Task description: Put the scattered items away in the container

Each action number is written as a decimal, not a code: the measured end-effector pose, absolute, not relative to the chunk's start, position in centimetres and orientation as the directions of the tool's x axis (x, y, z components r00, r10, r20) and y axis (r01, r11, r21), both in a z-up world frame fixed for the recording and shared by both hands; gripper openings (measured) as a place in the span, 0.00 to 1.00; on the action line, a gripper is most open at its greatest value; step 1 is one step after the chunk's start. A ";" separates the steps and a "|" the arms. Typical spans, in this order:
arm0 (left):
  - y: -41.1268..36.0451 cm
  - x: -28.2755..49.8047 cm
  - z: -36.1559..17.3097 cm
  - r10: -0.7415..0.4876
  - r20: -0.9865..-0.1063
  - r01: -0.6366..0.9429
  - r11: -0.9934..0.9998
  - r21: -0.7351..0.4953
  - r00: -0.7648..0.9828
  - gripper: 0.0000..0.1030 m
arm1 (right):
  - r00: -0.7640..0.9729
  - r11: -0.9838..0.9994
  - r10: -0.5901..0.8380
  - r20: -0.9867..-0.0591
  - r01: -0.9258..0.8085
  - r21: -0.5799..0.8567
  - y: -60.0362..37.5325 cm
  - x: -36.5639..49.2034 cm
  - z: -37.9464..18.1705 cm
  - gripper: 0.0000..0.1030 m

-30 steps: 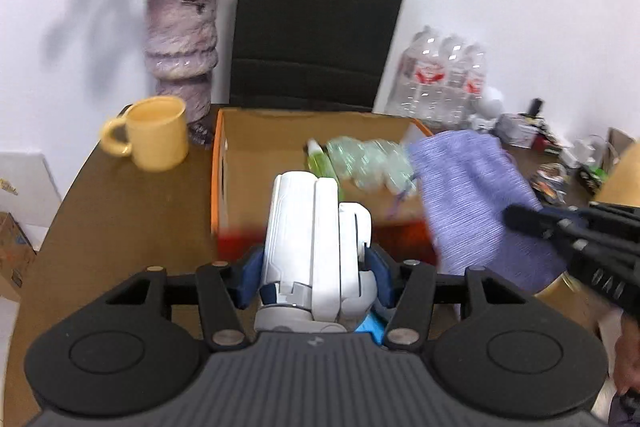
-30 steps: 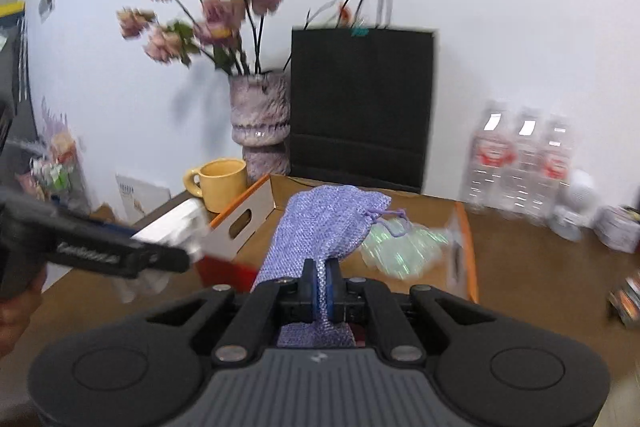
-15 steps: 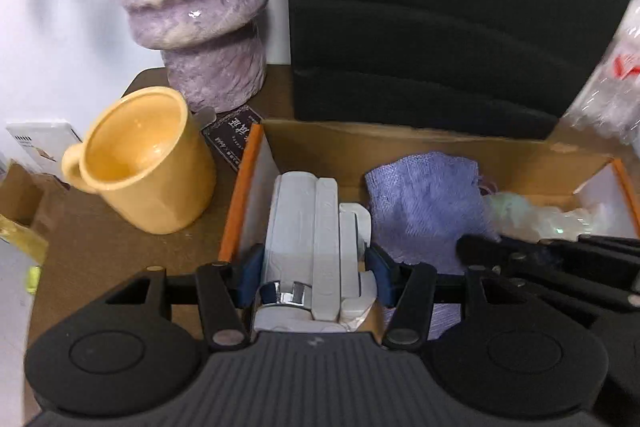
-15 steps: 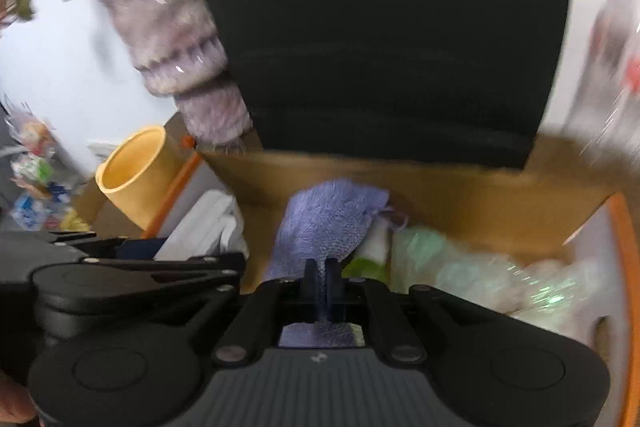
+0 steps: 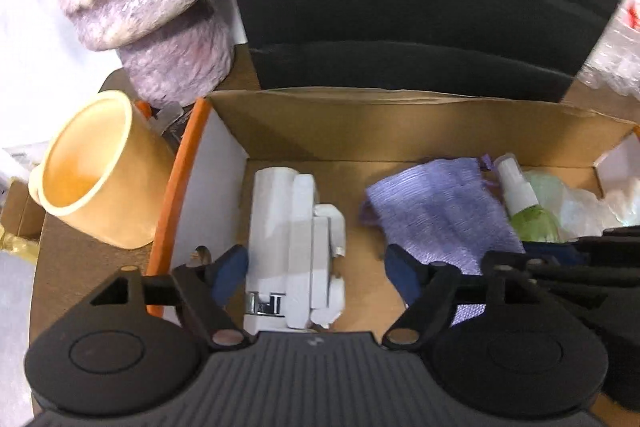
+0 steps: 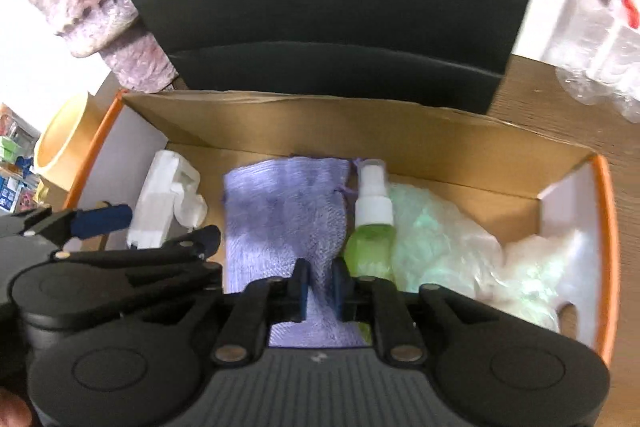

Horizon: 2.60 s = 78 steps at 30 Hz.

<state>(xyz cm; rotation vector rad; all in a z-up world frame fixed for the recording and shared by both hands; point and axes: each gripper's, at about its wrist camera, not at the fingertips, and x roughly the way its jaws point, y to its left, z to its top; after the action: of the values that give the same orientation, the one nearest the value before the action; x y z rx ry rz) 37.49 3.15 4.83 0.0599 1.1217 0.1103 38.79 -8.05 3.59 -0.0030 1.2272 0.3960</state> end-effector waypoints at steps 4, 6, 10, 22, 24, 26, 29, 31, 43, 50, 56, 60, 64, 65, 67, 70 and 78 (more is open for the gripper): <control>2.7 36.4 6.3 0.125 -0.903 -0.052 0.992 0.114 0.411 0.81 | 0.273 0.936 0.298 -0.915 -0.271 0.224 -9.3 37.3 4.6 0.28; 2.5 35.8 7.1 0.129 -0.909 -0.044 0.992 0.122 0.395 0.82 | 0.277 0.937 0.295 -0.914 -0.272 0.220 -9.9 36.3 5.1 0.32; 2.8 33.7 8.6 0.105 -0.919 -0.045 0.994 0.095 0.381 0.90 | 0.305 0.947 0.254 -0.918 -0.272 0.172 -11.0 34.0 6.9 0.52; 3.0 26.8 13.4 0.045 -0.920 -0.034 0.999 0.035 0.390 0.99 | 0.363 0.952 0.228 -0.904 -0.278 0.128 -13.3 27.5 12.6 0.70; 3.1 25.7 14.0 0.034 -0.922 -0.033 0.999 0.023 0.386 0.99 | 0.371 0.951 0.224 -0.901 -0.285 0.118 -13.3 26.3 13.3 0.71; 3.1 24.5 14.5 0.027 -0.925 -0.031 0.999 0.016 0.380 0.99 | 0.383 0.951 0.217 -0.898 -0.289 0.107 -13.3 24.9 14.0 0.71; 2.9 22.5 15.4 0.031 -0.923 -0.023 0.999 0.024 0.384 0.99 | 0.391 0.951 0.219 -0.894 -0.290 0.106 -13.6 22.8 14.8 0.71; 2.6 21.1 15.9 0.034 -0.915 -0.015 0.999 0.031 0.401 0.99 | 0.391 0.950 0.227 -0.892 -0.292 0.114 -14.0 21.4 15.3 0.72; 1.3 14.9 14.6 -0.020 -0.891 0.069 0.998 0.013 0.454 1.00 | 0.412 0.926 0.317 -0.854 -0.330 0.185 -16.4 14.4 13.8 0.73; -0.1 7.9 12.6 0.004 -0.805 0.095 0.993 0.075 0.593 1.00 | 0.471 0.903 0.409 -0.781 -0.331 0.273 -18.2 7.9 11.1 0.73; -1.2 0.2 7.5 0.040 -0.671 -0.002 0.998 0.057 0.741 1.00 | 0.608 0.922 0.372 -0.701 -0.327 0.205 -19.7 1.3 6.5 0.76; -0.6 -2.3 4.0 -0.018 -0.610 0.016 1.000 -0.008 0.792 1.00 | 0.709 0.949 0.293 -0.641 -0.296 0.107 -20.5 -1.6 3.2 0.76; -0.4 -3.0 2.1 0.033 -0.572 -0.003 0.999 0.054 0.820 1.00 | 0.784 0.978 0.182 -0.593 -0.208 0.025 -20.6 -2.7 0.8 0.76; -0.3 -3.0 1.8 0.032 -0.572 -0.002 0.999 0.053 0.819 1.00 | 0.780 0.977 0.187 -0.597 -0.214 0.026 -20.5 -2.7 0.5 0.76; -0.1 -3.1 1.5 0.016 -0.586 0.004 0.999 0.033 0.810 1.00 | 0.773 0.974 0.195 -0.604 -0.225 0.027 -20.4 -2.8 -0.2 0.76; 0.1 -3.1 0.7 0.024 -0.600 -0.004 0.999 0.035 0.800 1.00 | 0.783 0.973 0.197 -0.591 -0.232 0.016 -20.0 -2.7 -0.5 0.81; 0.3 -3.0 -0.3 0.007 -0.620 0.005 1.000 0.018 0.784 1.00 | 0.758 0.970 0.232 -0.609 -0.226 0.089 -19.9 -2.1 -1.2 0.89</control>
<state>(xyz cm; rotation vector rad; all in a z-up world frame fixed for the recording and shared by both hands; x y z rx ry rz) -3.00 0.29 -0.30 0.0195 0.6693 0.0010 -2.10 -19.90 -1.23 0.0099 0.6646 0.2495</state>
